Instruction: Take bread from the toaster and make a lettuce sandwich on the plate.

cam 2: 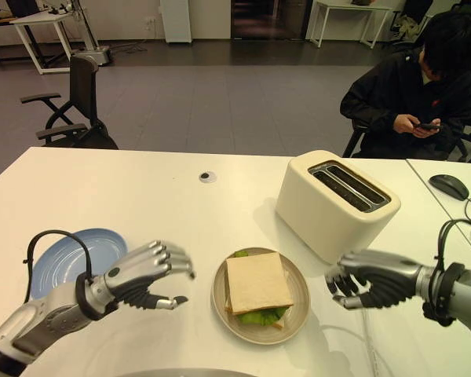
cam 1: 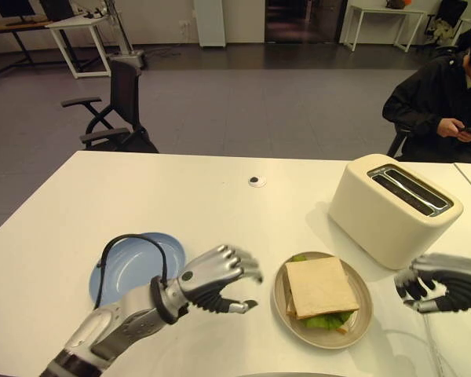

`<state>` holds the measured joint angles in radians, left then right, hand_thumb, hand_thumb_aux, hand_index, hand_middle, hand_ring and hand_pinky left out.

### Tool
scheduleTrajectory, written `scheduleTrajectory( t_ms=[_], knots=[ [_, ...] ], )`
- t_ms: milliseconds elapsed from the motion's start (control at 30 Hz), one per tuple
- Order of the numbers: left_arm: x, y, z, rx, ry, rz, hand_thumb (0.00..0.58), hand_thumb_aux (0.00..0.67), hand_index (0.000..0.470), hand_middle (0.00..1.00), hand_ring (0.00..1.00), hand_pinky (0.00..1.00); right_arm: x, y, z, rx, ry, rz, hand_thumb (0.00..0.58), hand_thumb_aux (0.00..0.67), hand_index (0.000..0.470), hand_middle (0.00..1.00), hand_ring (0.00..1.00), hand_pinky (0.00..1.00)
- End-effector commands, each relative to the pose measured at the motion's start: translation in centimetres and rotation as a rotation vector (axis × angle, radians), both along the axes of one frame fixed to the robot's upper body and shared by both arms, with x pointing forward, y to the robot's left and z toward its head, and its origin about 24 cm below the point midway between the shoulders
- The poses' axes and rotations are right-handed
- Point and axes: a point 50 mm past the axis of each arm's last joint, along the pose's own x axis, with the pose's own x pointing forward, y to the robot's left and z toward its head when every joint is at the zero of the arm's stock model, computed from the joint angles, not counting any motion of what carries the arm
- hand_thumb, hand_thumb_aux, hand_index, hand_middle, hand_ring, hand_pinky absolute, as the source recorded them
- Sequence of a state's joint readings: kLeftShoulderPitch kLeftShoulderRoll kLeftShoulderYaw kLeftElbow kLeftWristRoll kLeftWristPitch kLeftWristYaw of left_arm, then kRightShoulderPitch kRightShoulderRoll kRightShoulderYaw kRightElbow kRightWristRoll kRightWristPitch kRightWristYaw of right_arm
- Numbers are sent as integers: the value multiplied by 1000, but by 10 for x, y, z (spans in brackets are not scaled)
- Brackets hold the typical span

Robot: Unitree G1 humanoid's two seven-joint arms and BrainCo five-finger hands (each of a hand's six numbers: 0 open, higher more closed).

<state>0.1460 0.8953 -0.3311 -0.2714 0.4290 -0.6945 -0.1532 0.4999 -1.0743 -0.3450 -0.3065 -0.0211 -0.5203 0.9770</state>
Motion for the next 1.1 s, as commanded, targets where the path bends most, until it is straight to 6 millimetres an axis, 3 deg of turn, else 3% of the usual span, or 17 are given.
scheduleTrajectory(
  t_ms=[33, 100, 233, 400, 600, 667, 733, 800, 833, 867, 900, 933, 967, 1000, 1033, 1067, 1100],
  knots=[
    [-23, -9, -29, 178, 211, -137, 580, 670, 470, 1000, 1000, 1000, -8, 15, -31, -28, 163, 88, 580, 670, 470, 953, 953, 953],
    [-29, -26, -37, 159, 237, -189, 580, 670, 470, 1000, 1000, 1000, -8, 21, -52, -55, 232, 123, 580, 670, 470, 957, 957, 957],
    [-14, -55, -52, 132, 164, -170, 580, 670, 470, 1000, 1000, 1000, 0, 39, -89, -31, 274, 135, 580, 670, 470, 922, 922, 922],
    [17, -64, -61, 92, 118, -66, 580, 670, 470, 1000, 1000, 1000, 43, 63, -111, 126, 142, -32, 580, 670, 470, 918, 918, 918],
    [99, -46, -72, 153, -69, 238, 580, 670, 470, 1000, 1000, 1000, 124, 80, -112, 249, -167, -334, 580, 670, 470, 914, 914, 914],
    [118, -39, -69, 132, -116, 316, 580, 670, 470, 1000, 1000, 1000, 138, 88, -109, 289, -240, -363, 580, 670, 470, 918, 918, 918],
    [124, -34, -65, 103, -159, 346, 580, 670, 470, 1000, 1000, 1000, 140, 96, -105, 349, -288, -357, 580, 670, 470, 929, 929, 929],
    [113, -34, -57, 49, -194, 324, 580, 670, 470, 1000, 1000, 1000, 134, 101, -96, 420, -337, -346, 580, 670, 470, 965, 965, 965],
    [104, -36, -51, 12, -209, 302, 580, 670, 470, 1000, 1000, 1000, 130, 100, -91, 446, -363, -340, 572, 594, 417, 949, 949, 949],
    [93, -38, -43, -33, -223, 282, 580, 670, 470, 1000, 1000, 1000, 127, 97, -82, 480, -401, -344, 470, 378, 265, 886, 886, 886],
    [82, -39, -33, -78, -231, 267, 580, 665, 466, 1000, 1000, 1000, 125, 92, -72, 513, -448, -358, 201, 129, 90, 702, 702, 702],
    [74, -40, -21, -148, -234, 266, 482, 394, 276, 1000, 1000, 1000, 125, 86, -60, 552, -510, -376, 0, 0, 0, 467, 467, 467],
    [67, -39, -7, -236, -228, 271, 216, 139, 98, 937, 937, 937, 124, 80, -48, 600, -566, -399, 0, 0, 0, 12, 12, 12],
    [63, -38, 6, -329, -226, 284, 14, 8, 6, 639, 639, 639, 123, 77, -39, 659, -603, -414, 0, 0, 0, 0, 0, 0],
    [61, -36, 18, -413, -222, 300, 0, 0, 0, 235, 235, 235, 121, 79, -33, 721, -618, -417, 0, 0, 0, 0, 0, 0],
    [60, -34, 25, -466, -215, 310, 0, 0, 0, 16, 16, 16, 120, 81, -30, 765, -619, -415, 0, 0, 0, 0, 0, 0],
    [61, -34, 30, -508, -204, 320, 0, 0, 0, 0, 0, 0, 118, 85, -29, 809, -610, -402, 0, 0, 0, 0, 0, 0]
  ],
)
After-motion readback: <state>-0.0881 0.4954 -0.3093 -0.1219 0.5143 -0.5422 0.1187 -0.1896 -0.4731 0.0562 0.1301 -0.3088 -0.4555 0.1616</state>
